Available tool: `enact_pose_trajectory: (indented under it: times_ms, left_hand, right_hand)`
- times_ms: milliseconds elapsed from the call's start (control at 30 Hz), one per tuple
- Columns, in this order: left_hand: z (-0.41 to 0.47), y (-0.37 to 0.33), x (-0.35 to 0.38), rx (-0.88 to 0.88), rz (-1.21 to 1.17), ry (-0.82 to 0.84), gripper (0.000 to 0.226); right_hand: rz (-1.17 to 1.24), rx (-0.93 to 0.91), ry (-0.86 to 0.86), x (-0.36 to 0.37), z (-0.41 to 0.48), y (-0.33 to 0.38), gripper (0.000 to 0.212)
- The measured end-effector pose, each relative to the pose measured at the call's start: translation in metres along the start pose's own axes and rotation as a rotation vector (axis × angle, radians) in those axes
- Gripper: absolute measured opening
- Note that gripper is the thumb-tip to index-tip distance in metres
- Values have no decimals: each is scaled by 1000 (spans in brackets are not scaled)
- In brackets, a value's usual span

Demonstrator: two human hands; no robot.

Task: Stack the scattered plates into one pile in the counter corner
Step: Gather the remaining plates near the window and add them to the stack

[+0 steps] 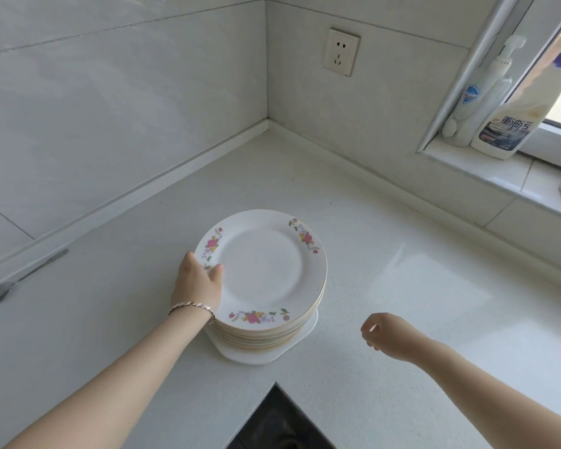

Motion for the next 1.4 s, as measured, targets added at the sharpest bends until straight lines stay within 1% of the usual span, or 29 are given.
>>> enact_pose_trajectory:
  times_ms: [67, 100, 167, 233, 300, 367, 433, 500, 600, 667, 767, 833, 900, 967, 1033, 1100, 1233, 1367, 1400]
  left_hand:
    - [-6, -13, 1, 166, 246, -40, 62]
    - [-12, -23, 3, 249, 287, -43, 61]
    - [-26, -48, 9, 466, 238, -25, 50]
    - [-44, -76, 19, 712, 128, -9, 37]
    - [-67, -109, 29, 819, 99, 126, 27]
    - [-90, -137, 50, 882, 243, 314, 24]
    - [-113, -161, 78, 953, 404, 467, 26]
    - [-137, -181, 107, 1010, 517, 601, 29]
    - [-174, -200, 151, 1033, 597, 762, 31]
    - [-202, -209, 179, 1032, 615, 835, 29]
    - [-250, -220, 216, 1044, 667, 893, 22]
    - [-284, -228, 237, 1048, 680, 912, 13]
    - [-319, -237, 256, 1008, 629, 946, 16]
    - [-354, -247, 275, 913, 520, 983, 20]
    - [-389, -255, 293, 848, 442, 1005, 17]
    - [-422, -265, 313, 822, 413, 1006, 17]
    - [-474, -280, 347, 801, 433, 990, 24]
    - [-504, -289, 374, 823, 502, 954, 20]
    - [-507, -291, 380, 832, 527, 943, 19]
  right_hand:
    - [5, 13, 2, 0, -1, -3, 8]
    - [10, 21, 1, -1, -2, -6, 10]
    - [27, 51, -11, -4, -5, -14, 11]
    - [44, 91, -27, -9, -11, -26, 9]
    - [58, 133, -47, -15, -18, -41, 9]
    - [86, 175, -70, -23, -26, -59, 10]
    - [116, 218, -102, -31, -38, -79, 10]
    - [146, 261, -133, -39, -53, -102, 10]
    - [193, 317, -181, -48, -78, -140, 10]
    - [239, 354, -219, -54, -98, -170, 10]
    - [296, 418, -262, -59, -134, -222, 15]
    - [332, 463, -287, -58, -159, -259, 13]
    - [370, 508, -312, -56, -184, -297, 8]
    - [416, 549, -337, -54, -210, -337, 9]
    - [431, 583, -351, -54, -237, -375, 18]
    - [413, 623, -357, -52, -260, -417, 26]
    - [420, 776, -367, -48, -294, -501, 27]
    - [549, 935, -434, -53, -302, -573, 35]
    - [608, 972, -449, -52, -300, -587, 32]
Point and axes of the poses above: each hand's wrist, its own z-axis towards the middle knuckle, its own x-axis out of the palm, y = z × x, the point moved 2 cm from there along z, towards the middle knuckle, and after that the axes turned 7 degrees about -y, right-handed, at the moved point
